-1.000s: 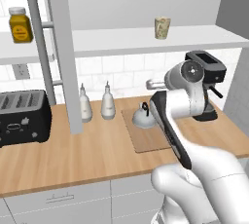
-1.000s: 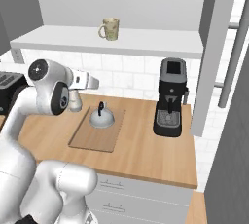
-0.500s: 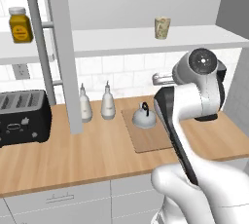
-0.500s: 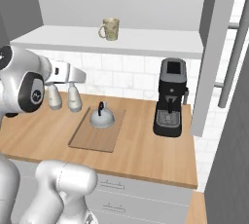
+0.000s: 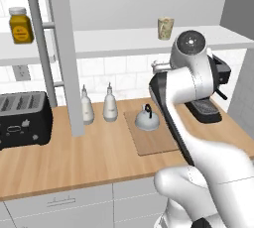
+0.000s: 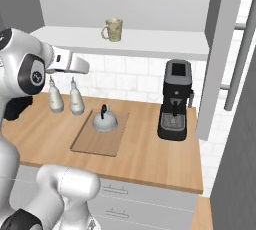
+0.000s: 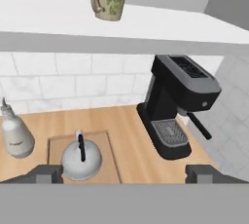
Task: Pick the kettle from the counter and place it on the tray. Then pick the mug from the cabinet and place it on the tray. Then close the cabinet doors.
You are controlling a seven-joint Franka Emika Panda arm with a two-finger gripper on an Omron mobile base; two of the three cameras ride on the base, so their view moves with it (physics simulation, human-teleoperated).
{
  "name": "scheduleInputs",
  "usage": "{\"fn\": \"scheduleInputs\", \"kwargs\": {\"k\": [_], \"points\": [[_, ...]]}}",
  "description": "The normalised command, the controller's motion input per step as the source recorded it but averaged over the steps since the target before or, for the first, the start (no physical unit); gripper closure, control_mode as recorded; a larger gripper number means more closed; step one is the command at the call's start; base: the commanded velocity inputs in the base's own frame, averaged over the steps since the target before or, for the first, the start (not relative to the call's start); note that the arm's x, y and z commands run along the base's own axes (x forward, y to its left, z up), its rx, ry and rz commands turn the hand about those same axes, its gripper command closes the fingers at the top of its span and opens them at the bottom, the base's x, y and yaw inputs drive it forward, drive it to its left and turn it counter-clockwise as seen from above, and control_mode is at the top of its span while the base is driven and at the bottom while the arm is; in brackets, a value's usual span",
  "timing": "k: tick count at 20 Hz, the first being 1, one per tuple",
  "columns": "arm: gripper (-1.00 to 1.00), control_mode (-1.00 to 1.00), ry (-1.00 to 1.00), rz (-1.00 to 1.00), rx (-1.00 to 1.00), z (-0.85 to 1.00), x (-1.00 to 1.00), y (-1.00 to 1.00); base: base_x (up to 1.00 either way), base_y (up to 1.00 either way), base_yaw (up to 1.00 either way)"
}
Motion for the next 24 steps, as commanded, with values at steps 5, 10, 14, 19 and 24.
{"fn": "scheduleInputs", "kwargs": {"k": [5,10,14,19,24], "points": [[-1.00,-1.00,0.02,-0.29,0.00,0.48,0.41,0.00,0.00,0.00,0.00],[-1.00,-1.00,0.00,-0.24,0.00,0.32,0.42,0.00,0.00,0.00,0.00],[-1.00,-1.00,-0.03,-0.18,0.00,0.14,0.37,0.00,0.00,0.00,0.00],[-1.00,-1.00,-0.10,-0.11,0.00,0.00,0.42,0.00,0.00,0.00,0.00],[-1.00,-1.00,-0.14,-0.06,0.00,0.00,0.40,-0.01,0.00,0.00,0.00]]}}
